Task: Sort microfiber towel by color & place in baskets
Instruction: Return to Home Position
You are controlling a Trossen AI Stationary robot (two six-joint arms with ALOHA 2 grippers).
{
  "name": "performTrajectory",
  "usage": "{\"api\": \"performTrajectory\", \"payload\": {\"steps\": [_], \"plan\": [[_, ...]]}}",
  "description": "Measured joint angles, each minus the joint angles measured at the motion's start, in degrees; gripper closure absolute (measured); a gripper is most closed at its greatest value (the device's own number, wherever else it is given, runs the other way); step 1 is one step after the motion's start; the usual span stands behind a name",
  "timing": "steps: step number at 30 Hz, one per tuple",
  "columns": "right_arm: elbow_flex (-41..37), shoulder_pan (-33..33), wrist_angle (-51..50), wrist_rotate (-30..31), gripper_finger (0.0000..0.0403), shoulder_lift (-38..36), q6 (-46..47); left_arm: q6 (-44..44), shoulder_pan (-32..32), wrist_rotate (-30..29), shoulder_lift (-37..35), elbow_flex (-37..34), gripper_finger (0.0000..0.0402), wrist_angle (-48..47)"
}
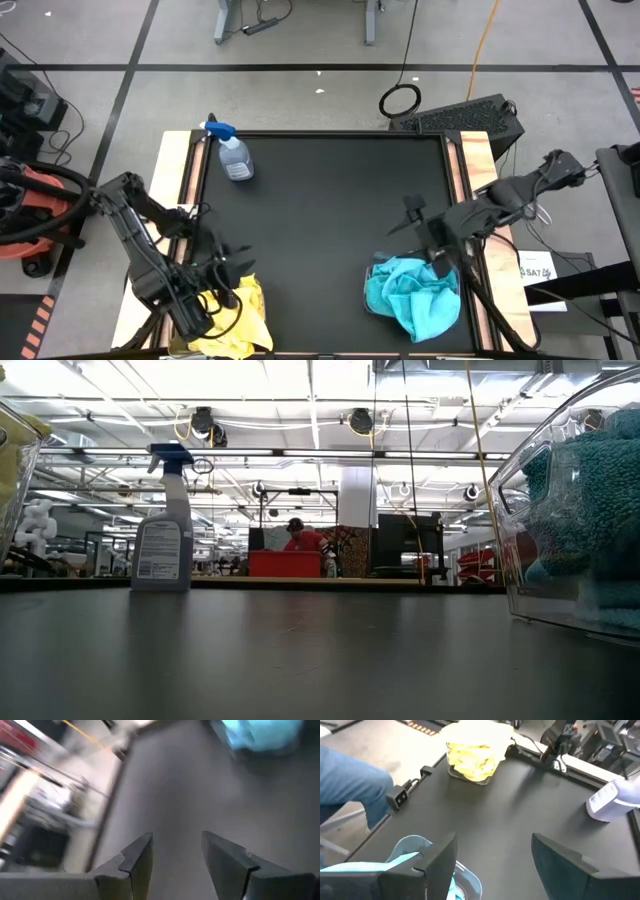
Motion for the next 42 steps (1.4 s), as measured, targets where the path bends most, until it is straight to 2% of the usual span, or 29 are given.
{"api": "performTrajectory", "payload": {"steps": [3, 5, 10, 16, 23, 30, 33, 38, 42], "plan": [[0.0, 0.0, -1.7, 0.9, 0.0156, -3.3, -0.2, 1.2, 0.2, -7.4, -2.2, -1.3, 0.0226, 0.0], [0.0, 0.0, -3.5, 1.8, 0.0156, -5.2, 0.0, 1.5, 0.7, -9.6, -4.0, -2.8, 0.0226, 0.1], [-0.9, 0.0, -6.0, 1.9, 0.0156, -9.3, 1.7, 1.5, 2.5, -10.5, -9.3, -8.7, 0.0226, 1.5], [-7.0, 0.0, -5.7, 3.1, 0.0156, -16.0, 1.6, 1.5, 4.5, -13.2, -17.5, -19.3, 0.0226, 7.2], [-16.0, 0.0, 2.1, 3.2, 0.0156, -26.4, 1.4, 1.5, 5.4, -19.9, -28.9, -31.6, 0.0226, 17.7], [-24.9, -0.1, 11.6, 3.5, 0.0156, -35.8, -3.4, 1.5, 5.3, -25.6, -38.1, -41.1, 0.0226, 25.9], [-27.8, -0.1, 14.5, 5.8, 0.0156, -39.1, -5.9, 1.4, 5.3, -28.8, -40.8, -44.9, 0.0226, 28.6], [-32.4, -0.1, 20.1, 8.4, 0.0156, -43.9, -9.0, -5.7, 5.3, -34.8, -44.3, -50.4, 0.0226, 28.6], [-36.1, -0.1, 22.6, 9.1, 0.0156, -47.7, -9.5, -14.4, 5.3, -36.4, -46.4, -54.8, 0.0226, 25.3]]}}
